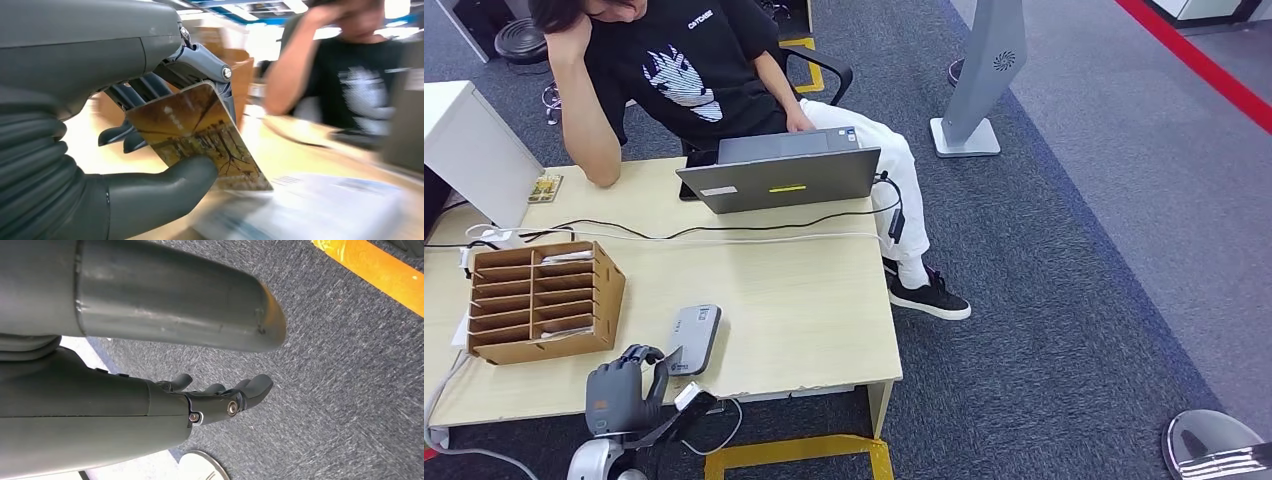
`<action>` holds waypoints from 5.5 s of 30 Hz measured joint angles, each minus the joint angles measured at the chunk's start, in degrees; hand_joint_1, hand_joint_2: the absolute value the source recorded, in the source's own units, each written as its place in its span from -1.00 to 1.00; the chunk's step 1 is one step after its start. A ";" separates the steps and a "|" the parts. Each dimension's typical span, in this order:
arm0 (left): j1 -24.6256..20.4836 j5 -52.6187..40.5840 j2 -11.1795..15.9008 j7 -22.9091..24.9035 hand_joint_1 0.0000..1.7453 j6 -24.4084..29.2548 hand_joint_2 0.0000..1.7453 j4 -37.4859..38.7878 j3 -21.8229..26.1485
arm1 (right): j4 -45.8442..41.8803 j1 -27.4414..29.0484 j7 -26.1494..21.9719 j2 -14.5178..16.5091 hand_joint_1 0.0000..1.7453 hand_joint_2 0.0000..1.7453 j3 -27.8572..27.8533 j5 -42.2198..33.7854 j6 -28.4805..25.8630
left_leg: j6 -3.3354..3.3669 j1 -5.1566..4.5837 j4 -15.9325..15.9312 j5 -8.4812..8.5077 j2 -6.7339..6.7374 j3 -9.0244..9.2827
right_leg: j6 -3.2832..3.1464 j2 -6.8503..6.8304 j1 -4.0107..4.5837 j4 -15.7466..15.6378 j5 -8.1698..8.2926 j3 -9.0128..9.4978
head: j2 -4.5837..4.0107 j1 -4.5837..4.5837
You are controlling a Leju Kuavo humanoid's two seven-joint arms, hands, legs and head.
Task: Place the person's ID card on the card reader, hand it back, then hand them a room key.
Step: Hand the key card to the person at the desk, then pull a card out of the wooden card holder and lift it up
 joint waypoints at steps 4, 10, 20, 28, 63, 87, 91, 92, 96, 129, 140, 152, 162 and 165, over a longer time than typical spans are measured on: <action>2.56 0.32 0.99 -1.16 1.00 -0.04 1.00 -3.33 2.41 | -0.51 0.42 0.54 -0.13 -1.00 -1.00 0.43 -0.66 0.00 | 0.01 0.01 0.00 0.05 -0.02 -0.04 | 0.00 -0.03 0.01 0.00 0.00 -0.05 | 0.01 -0.09; 5.05 5.92 1.26 -5.19 1.00 -0.04 1.00 -11.81 6.44 | -1.72 0.95 1.33 -0.14 -1.00 -1.00 0.70 -0.76 0.21 | 0.03 0.00 0.01 0.06 -0.02 -0.09 | 0.00 -0.03 0.01 -0.01 0.00 -0.08 | 0.00 -0.03; 6.52 7.92 2.32 -3.11 1.00 -0.04 1.00 -29.83 10.19 | -2.55 1.14 2.39 -0.09 -1.00 -1.00 0.82 0.79 0.81 | 0.03 0.01 0.00 0.06 -0.03 -0.10 | 0.00 -0.05 0.01 0.00 0.00 -0.08 | 0.00 -0.04; 5.22 -1.53 10.94 6.01 1.00 -0.06 1.00 -34.31 13.21 | -3.94 2.87 2.96 0.82 -1.00 -1.00 0.68 3.88 4.38 | -0.03 0.11 -0.02 0.09 -0.01 -0.10 | -0.04 -0.02 0.09 0.03 -0.02 -0.13 | 0.00 -0.04; -12.22 -4.53 19.23 14.71 -1.00 -0.41 1.00 -17.85 12.79 | -0.68 0.71 2.97 0.32 -1.00 -1.00 0.23 6.48 1.40 | -0.15 0.13 0.01 0.22 0.25 -0.18 | -0.18 0.23 0.15 0.01 0.21 -0.34 | 0.00 0.00; -1.61 21.32 15.51 19.72 -1.00 -14.02 1.00 -44.27 -5.67 | -8.62 2.86 3.33 5.21 -1.00 -1.00 -4.96 10.33 7.17 | -0.14 0.12 0.01 0.19 0.25 -0.23 | -0.17 0.23 0.13 0.00 0.20 -0.36 | 0.00 -0.01; 0.84 24.15 16.28 22.66 -1.00 -21.31 1.00 -49.21 -6.85 | -11.45 4.09 4.53 5.72 -1.00 -1.00 -5.07 7.10 7.58 | -0.15 0.14 0.00 0.19 0.26 -0.27 | -0.17 0.23 0.14 0.01 0.20 -0.35 | 0.00 -0.02; 1.47 23.84 17.04 24.16 -1.00 -23.65 1.00 -50.54 -6.94 | -12.14 4.22 4.49 5.79 -1.00 -1.00 -5.09 6.68 7.41 | -0.16 0.15 -0.01 0.19 0.29 -0.27 | -0.17 0.26 0.14 0.01 0.21 -0.35 | 0.00 -0.02; 3.86 18.99 22.38 31.71 -1.00 -34.05 1.00 -54.62 -7.05 | -13.88 4.23 4.48 5.91 -1.00 -1.00 -5.49 6.30 7.31 | -0.17 0.18 -0.01 0.19 0.30 -0.23 | -0.19 0.28 0.16 0.01 0.19 -0.37 | 0.00 -0.02; 11.25 11.81 36.08 36.03 -1.00 -40.62 1.00 -50.47 -6.19 | -12.11 2.37 1.44 6.17 -1.00 -1.00 -11.08 12.04 5.75 | -0.18 0.19 -0.03 0.20 0.12 -0.31 | -0.23 0.07 0.19 0.01 0.15 -0.35 | 0.00 -0.02; 14.77 13.21 33.28 35.28 -1.00 -38.48 1.00 -47.55 -5.61 | -11.30 1.90 0.35 6.17 -1.00 -1.00 -12.68 12.96 5.47 | -0.18 0.19 -0.03 0.20 0.12 -0.34 | -0.23 0.07 0.19 0.01 0.14 -0.35 | 0.00 -0.01; 15.36 13.26 32.24 34.69 -1.00 -37.63 1.00 -46.58 -5.06 | -11.03 1.78 -0.02 6.17 -1.00 -1.00 -13.07 12.96 5.40 | -0.18 0.19 -0.03 0.20 0.09 -0.34 | -0.23 0.04 0.19 0.01 0.14 -0.35 | 0.00 -0.02; 2.21 6.22 31.75 32.90 -1.00 -34.40 1.00 -33.17 -2.19 | -9.55 0.53 -0.80 5.73 -1.00 -1.00 -13.36 12.96 4.11 | -0.21 0.22 -0.02 0.30 -0.03 -0.32 | -0.25 -0.09 0.20 0.02 0.19 -0.32 | 0.00 -0.01; -0.60 5.85 31.24 32.49 -1.00 -33.63 1.00 -30.36 -2.20 | -9.19 0.37 -0.90 5.66 -1.00 -1.00 -13.22 12.97 4.06 | -0.22 0.21 -0.02 0.30 -0.03 -0.32 | -0.25 -0.08 0.20 0.02 0.19 -0.33 | 0.00 -0.01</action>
